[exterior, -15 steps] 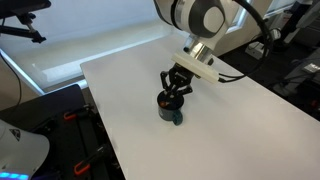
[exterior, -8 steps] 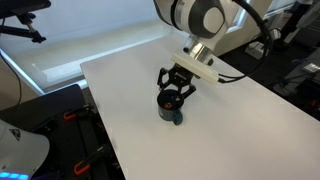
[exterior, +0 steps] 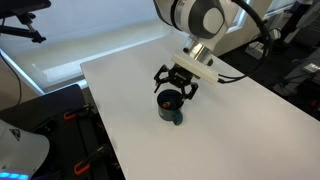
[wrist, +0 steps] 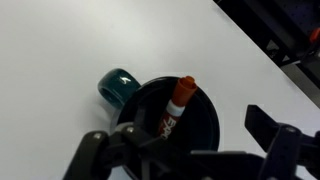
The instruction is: Remove the marker from the mug
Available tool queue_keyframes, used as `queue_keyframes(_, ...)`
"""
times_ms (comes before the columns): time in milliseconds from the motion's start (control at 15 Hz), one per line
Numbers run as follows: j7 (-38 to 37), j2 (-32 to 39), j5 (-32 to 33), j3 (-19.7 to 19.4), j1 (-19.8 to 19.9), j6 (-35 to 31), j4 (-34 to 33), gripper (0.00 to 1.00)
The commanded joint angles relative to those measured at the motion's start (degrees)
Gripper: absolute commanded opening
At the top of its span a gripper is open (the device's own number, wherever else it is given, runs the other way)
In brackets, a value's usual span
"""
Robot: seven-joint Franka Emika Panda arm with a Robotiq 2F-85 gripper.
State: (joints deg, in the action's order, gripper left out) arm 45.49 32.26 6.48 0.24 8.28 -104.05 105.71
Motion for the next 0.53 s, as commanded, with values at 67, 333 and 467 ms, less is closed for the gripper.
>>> queue_keyframes(67, -1.6, -0.1, -0.4, 0.2, 0.1, 1.4, 0.0, 1.0)
queue_keyframes(333, -1.3, 0.4, -0.8, 0.2, 0.4, 1.1, 0.3, 0.98)
queue_keyframes(467, -1.8, 0.7, -1.1, 0.1, 0.6, 1.2, 0.5, 0.92)
